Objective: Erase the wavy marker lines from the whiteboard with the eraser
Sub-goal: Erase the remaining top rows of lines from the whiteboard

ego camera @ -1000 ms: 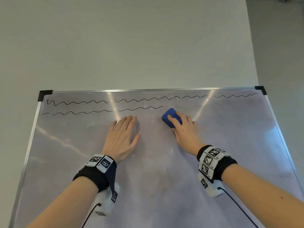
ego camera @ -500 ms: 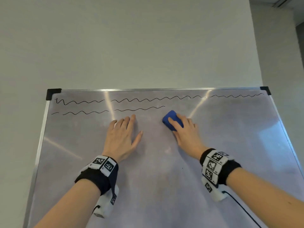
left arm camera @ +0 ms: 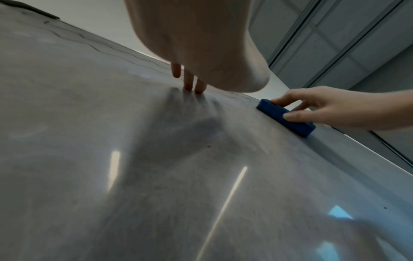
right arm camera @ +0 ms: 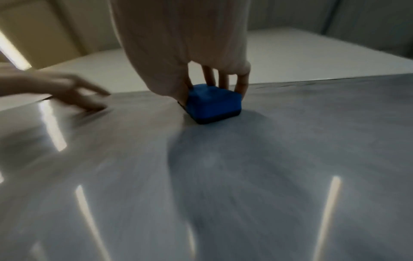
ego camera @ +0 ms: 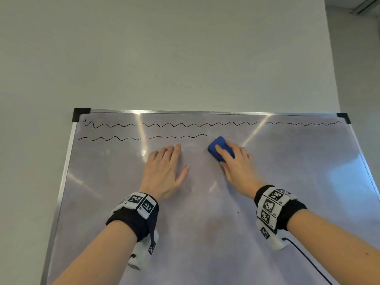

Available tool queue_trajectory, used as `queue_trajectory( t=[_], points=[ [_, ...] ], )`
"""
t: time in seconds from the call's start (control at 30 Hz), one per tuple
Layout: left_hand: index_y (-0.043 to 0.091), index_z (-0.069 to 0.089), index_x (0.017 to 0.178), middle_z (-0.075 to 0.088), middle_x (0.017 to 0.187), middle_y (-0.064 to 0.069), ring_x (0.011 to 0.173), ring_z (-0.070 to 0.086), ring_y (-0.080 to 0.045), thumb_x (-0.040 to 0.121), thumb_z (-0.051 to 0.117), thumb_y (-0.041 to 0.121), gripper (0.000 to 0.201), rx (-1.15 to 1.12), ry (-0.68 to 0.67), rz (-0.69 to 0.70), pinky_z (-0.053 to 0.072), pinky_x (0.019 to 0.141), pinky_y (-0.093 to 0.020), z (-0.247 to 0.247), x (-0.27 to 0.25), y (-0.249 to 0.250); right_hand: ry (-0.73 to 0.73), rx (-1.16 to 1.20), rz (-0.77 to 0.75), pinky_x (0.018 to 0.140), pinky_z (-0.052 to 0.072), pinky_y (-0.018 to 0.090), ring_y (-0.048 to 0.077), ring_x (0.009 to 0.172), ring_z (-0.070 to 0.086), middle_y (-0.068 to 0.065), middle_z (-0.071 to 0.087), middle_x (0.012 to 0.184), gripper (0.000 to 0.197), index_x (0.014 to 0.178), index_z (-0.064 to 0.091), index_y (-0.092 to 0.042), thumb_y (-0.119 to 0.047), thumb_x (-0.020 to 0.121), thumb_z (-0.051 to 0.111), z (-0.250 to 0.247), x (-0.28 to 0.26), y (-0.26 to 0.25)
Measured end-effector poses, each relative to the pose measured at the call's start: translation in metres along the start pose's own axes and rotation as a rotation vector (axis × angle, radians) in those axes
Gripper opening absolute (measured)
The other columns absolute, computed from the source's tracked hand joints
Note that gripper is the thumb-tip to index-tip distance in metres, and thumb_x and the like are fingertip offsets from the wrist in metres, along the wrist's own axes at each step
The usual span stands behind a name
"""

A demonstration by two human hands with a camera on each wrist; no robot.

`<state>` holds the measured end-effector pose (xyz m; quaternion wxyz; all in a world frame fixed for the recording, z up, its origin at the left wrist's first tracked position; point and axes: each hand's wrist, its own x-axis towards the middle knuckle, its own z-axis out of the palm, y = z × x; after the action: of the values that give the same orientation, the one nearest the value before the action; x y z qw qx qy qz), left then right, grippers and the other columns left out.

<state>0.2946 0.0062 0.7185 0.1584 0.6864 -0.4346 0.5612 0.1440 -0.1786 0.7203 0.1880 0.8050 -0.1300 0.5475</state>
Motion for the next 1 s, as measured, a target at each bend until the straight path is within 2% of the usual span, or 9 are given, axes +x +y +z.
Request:
queue_trajectory(
  t=[0.1,0.17,0.3,0.43,0.5,0.63,0.87,0.93,1.0],
  points=[
    [0.004,0.056,0.131,0.066,0.114,-0.013,0.099,0.064,-0.03,0.091,0.032,0.053,0.068,0.009,-0.006,-0.011,0.036,0.085,-0.038,-0.001,0.0,0.001,0.028,-0.019,0.298,0.086,0.038,0.048,0.039,0.113,0.041,0.017,0.035,0.139,0.05,0.139,0.038,-0.018,-0.017,0.091,0.053,-0.006,0.031,0.013],
    [0.005,0.056,0.131,0.066,0.116,-0.014,0.102,0.063,-0.03,0.091,0.032,0.053,0.068,0.008,-0.008,-0.025,0.035,0.085,-0.038,0.001,0.0,0.005,0.013,-0.026,0.354,0.088,0.036,0.045,0.037,0.115,0.038,0.015,0.03,0.141,0.053,0.141,0.033,-0.021,-0.015,0.091,0.05,-0.004,0.042,-0.007],
    [0.006,0.054,0.133,0.064,0.122,-0.013,0.108,0.062,-0.029,0.091,0.032,0.054,0.068,0.005,-0.008,-0.04,0.04,0.088,-0.039,0.003,-0.002,0.004,-0.028,0.006,0.119,0.074,0.043,0.044,0.038,0.1,0.051,0.018,0.046,0.133,0.063,0.132,0.049,-0.02,-0.01,0.074,0.071,0.01,0.02,-0.054],
    [0.007,0.043,0.143,0.059,0.133,-0.011,0.12,0.056,-0.028,0.094,0.027,0.054,0.07,-0.009,-0.068,0.026,0.03,0.104,-0.042,-0.004,-0.005,-0.012,-0.041,-0.015,-0.095,0.065,0.046,0.042,0.038,0.091,0.056,0.019,0.052,0.127,0.062,0.127,0.05,-0.018,-0.014,0.071,0.077,0.003,-0.004,-0.024],
    [0.009,0.04,0.146,0.056,0.138,-0.01,0.126,0.052,-0.029,0.094,0.026,0.054,0.07,0.021,-0.08,0.031,0.021,0.108,-0.042,-0.009,-0.009,-0.033,-0.045,-0.034,0.006,0.071,0.044,0.046,0.041,0.098,0.053,0.021,0.047,0.132,0.057,0.131,0.048,-0.016,-0.013,0.078,0.07,-0.005,0.002,-0.001],
    [0.006,0.047,0.14,0.057,0.134,-0.016,0.122,0.054,-0.034,0.093,0.031,0.049,0.066,0.08,-0.07,0.023,0.024,0.104,-0.045,-0.011,-0.026,-0.058,-0.024,-0.044,0.306,0.088,0.036,0.045,0.036,0.116,0.037,0.014,0.028,0.143,0.054,0.144,0.03,-0.022,-0.017,0.093,0.048,-0.007,0.036,-0.002],
    [0.003,0.051,0.136,0.06,0.127,-0.018,0.114,0.058,-0.036,0.092,0.033,0.051,0.068,0.048,-0.052,-0.065,0.036,0.101,-0.044,-0.008,-0.022,-0.041,-0.039,-0.002,-0.021,0.066,0.043,0.039,0.034,0.092,0.054,0.015,0.05,0.13,0.07,0.127,0.049,-0.022,-0.012,0.065,0.079,0.017,0.004,-0.069],
    [0.004,0.049,0.138,0.059,0.13,-0.016,0.117,0.057,-0.034,0.092,0.031,0.053,0.069,0.04,-0.076,-0.034,0.032,0.104,-0.043,-0.01,-0.024,-0.048,-0.032,-0.01,-0.086,0.066,0.044,0.04,0.034,0.093,0.055,0.016,0.051,0.13,0.064,0.128,0.048,-0.022,-0.016,0.07,0.077,0.011,-0.004,-0.052],
    [0.005,0.047,0.14,0.058,0.133,-0.013,0.119,0.056,-0.032,0.093,0.029,0.055,0.071,0.027,-0.092,-0.014,0.025,0.105,-0.04,-0.01,-0.023,-0.056,-0.006,0.001,0.054,0.073,0.043,0.045,0.038,0.102,0.052,0.018,0.046,0.134,0.055,0.133,0.047,-0.019,-0.015,0.081,0.067,0.004,0.006,-0.036]
  ],
)
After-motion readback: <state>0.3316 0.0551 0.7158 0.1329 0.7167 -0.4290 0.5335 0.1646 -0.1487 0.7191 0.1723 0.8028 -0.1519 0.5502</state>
